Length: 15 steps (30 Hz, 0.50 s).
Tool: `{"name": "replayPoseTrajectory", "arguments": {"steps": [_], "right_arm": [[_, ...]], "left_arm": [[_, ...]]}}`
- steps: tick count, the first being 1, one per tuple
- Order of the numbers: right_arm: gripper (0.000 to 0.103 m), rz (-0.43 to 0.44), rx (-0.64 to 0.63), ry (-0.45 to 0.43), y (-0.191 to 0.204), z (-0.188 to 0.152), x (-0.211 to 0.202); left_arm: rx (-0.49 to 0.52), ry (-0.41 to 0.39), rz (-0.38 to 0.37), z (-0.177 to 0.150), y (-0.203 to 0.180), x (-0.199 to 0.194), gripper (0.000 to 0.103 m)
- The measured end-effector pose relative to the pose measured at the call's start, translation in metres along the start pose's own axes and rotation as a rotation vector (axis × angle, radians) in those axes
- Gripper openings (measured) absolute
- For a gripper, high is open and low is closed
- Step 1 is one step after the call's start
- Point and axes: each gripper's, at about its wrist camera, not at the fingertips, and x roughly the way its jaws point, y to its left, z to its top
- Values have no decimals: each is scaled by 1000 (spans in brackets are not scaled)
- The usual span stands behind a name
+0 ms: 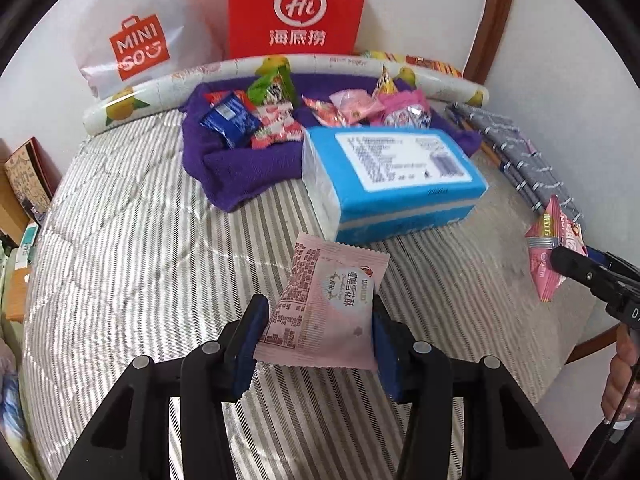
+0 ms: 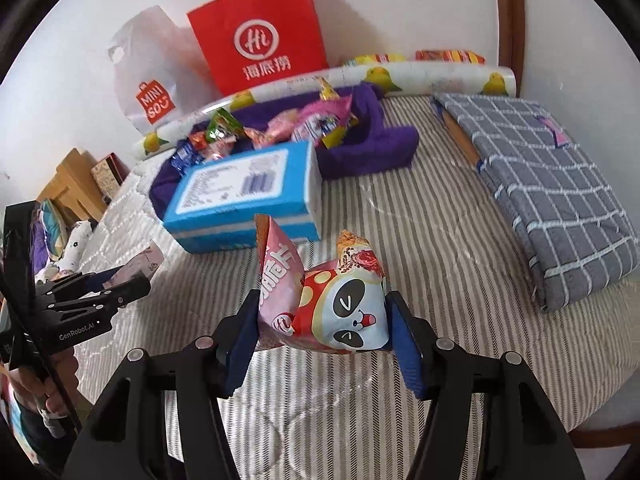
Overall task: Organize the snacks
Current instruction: 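Carry panda bag in right tool and pink packet in left tool toward towel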
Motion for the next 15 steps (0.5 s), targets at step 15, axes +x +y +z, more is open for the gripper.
{"name": "replayPoseTrajectory", "arguments": {"steps": [15], "right_arm": [[60,10,-41,-95,23,36,-51]], "left_arm": [[-42,-81,-20,27,-1,-58,47]]}}
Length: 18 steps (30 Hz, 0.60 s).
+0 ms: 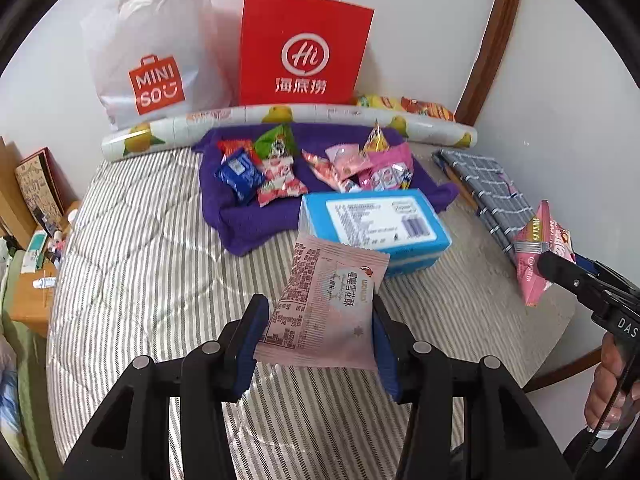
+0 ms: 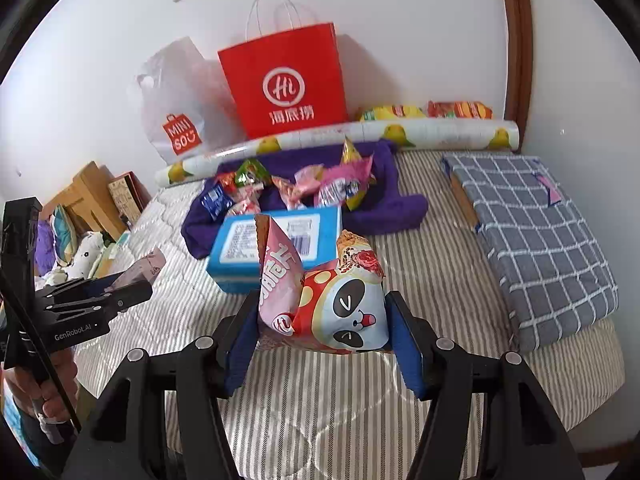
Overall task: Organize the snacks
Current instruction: 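Carry panda bag in right tool and pink packet in left tool toward towel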
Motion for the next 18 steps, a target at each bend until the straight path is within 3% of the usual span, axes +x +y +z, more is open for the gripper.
{"name": "replayPoseTrajectory", "arguments": {"steps": [18], "right_arm": [[60,12,-6,-64,12,49,-27]], "left_arm": [[0,-79,-5,45,7,-44,47]]}}
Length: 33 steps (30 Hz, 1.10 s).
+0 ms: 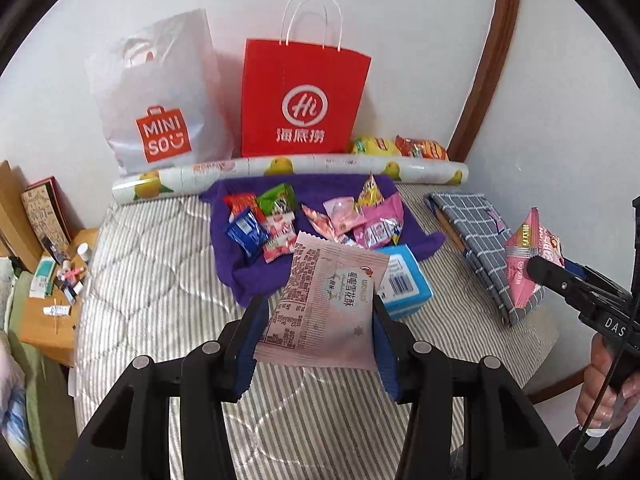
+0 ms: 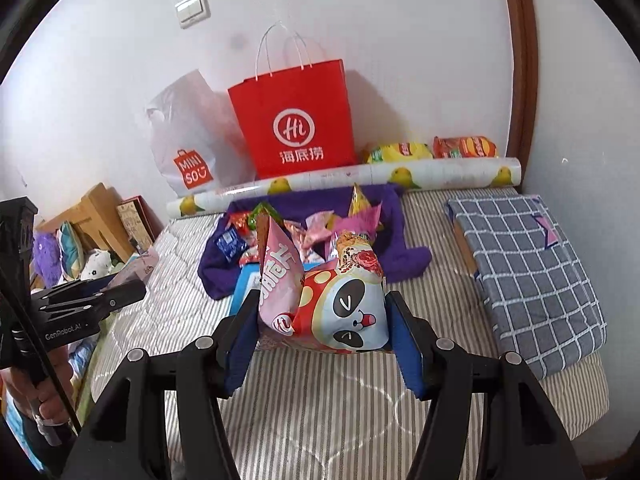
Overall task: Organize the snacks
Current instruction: 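Carry panda bag in right tool and pink packet in left tool toward towel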
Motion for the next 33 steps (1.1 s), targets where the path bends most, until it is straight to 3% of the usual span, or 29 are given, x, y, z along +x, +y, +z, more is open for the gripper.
{"name": "replayPoseTrajectory", "arguments": {"steps": [14,24,29,33], "right_arm": [[61,11,-10,-37,9,31,-3],[61,-8,-29,-23,16,34,9],[60,26,-33,-24,14,33,12],[60,-17,-26,-7,12,40,21]], "left_arm": [[13,-54,-7,26,5,-19,47],[19,-42,-30,30,7,-9,47],[27,-17,-10,38,2,0,47],[49,-20,-45,42,-1,5,47]]}}
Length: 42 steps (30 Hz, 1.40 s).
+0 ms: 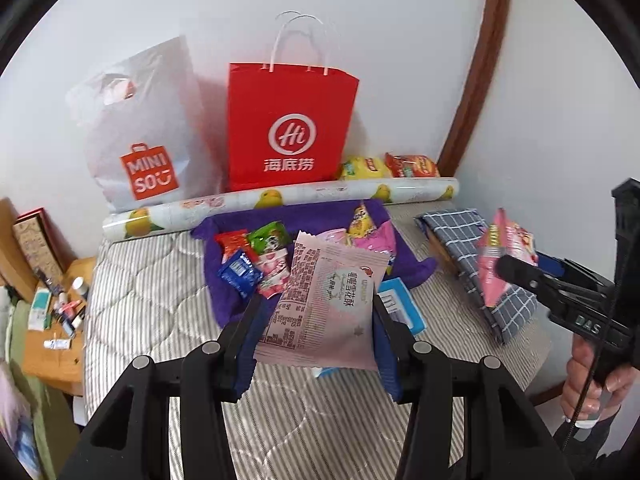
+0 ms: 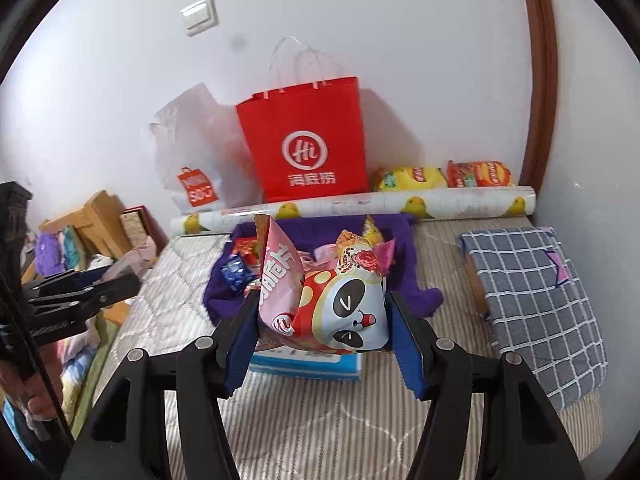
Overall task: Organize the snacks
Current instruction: 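Carry panda bag in right tool and pink packet in left tool toward towel, then lower panda bag in right tool and pink packet in left tool over towel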
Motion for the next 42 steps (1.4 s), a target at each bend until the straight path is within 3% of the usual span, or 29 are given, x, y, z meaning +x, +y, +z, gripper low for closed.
{"name": "replayPoseTrajectory", "arguments": {"steps": [7,42], "right_arm": [[60,-6,-6,-22,3,6,6],[61,45,-14,-71,-3,40,27]], "left_arm": [[-18,-38,-3,8,7,-3,47],[-49,-62,46,35,19,11,47]]}}
